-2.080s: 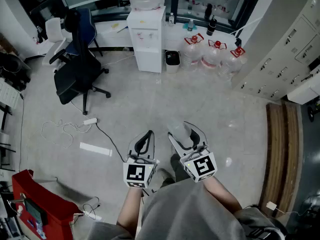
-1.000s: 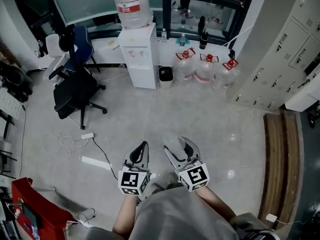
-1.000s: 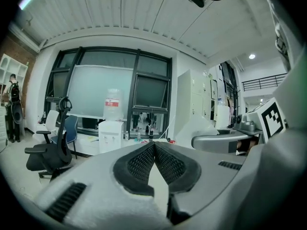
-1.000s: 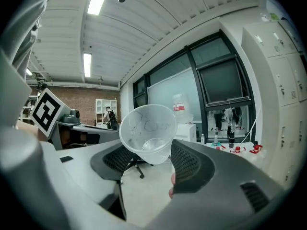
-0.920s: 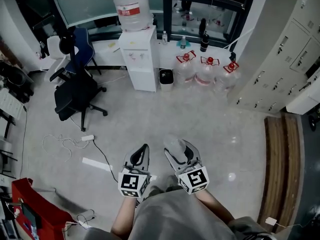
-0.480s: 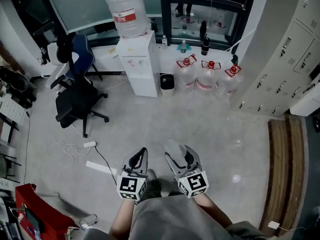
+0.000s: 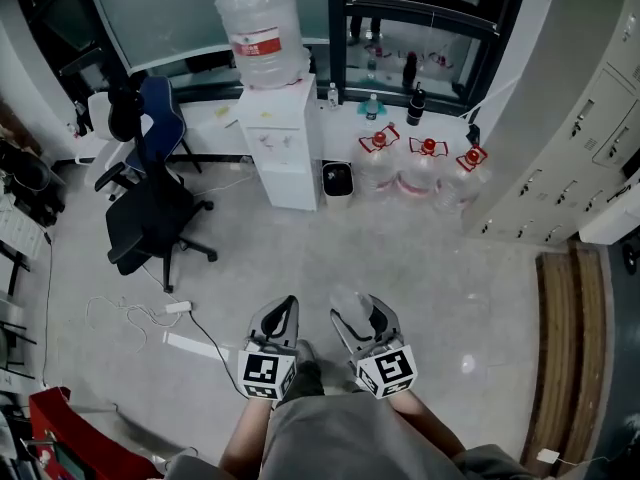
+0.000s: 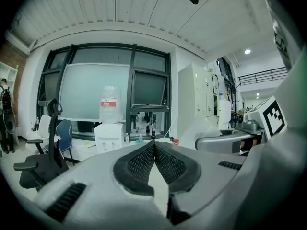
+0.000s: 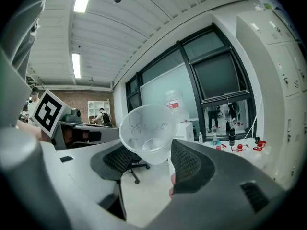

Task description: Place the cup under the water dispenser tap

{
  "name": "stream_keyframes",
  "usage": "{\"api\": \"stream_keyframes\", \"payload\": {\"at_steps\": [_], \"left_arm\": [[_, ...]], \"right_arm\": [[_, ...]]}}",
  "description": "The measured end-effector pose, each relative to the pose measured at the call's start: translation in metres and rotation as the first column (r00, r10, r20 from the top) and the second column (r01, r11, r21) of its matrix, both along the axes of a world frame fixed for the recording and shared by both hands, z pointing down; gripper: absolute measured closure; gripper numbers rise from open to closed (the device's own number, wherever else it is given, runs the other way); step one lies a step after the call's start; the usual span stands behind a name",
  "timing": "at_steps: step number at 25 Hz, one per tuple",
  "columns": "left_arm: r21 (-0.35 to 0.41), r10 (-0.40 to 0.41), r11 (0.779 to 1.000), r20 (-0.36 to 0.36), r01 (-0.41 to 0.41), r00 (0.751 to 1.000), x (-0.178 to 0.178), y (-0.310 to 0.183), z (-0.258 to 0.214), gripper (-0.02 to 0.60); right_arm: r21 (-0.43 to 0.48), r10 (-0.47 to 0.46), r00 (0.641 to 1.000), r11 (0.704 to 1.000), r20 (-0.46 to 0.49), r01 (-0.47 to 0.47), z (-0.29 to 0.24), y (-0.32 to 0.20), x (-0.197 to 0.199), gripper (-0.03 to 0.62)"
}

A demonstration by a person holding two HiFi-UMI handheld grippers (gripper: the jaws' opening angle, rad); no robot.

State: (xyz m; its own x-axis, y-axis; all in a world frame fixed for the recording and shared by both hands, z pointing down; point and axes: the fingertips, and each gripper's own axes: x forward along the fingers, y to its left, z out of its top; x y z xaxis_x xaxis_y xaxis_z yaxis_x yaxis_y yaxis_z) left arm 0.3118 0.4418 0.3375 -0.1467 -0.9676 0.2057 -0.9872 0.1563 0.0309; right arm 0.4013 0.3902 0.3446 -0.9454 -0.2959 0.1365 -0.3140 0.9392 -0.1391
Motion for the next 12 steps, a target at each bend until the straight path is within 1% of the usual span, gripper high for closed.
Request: {"api": "stream_keyframes", "payload": {"at_steps": [7, 12], "left_arm": [[0.009, 0.01, 1.0, -0.018, -0.01, 1.0, -0.08, -0.008, 0.0, 0.571], [0.021, 0.022, 1.0, -0.023, -0.021, 0.999, -0.128, -0.01, -0.001, 0.571]], "right_arm": [[0.011, 0.008, 1.0, 1.0, -0.006, -0.008, -0.006, -0.006, -0.077, 0.342], [0.027, 0.014, 1.0, 1.0, -0.019, -0.013, -0.007, -0.006, -0.124, 0.342]]}}
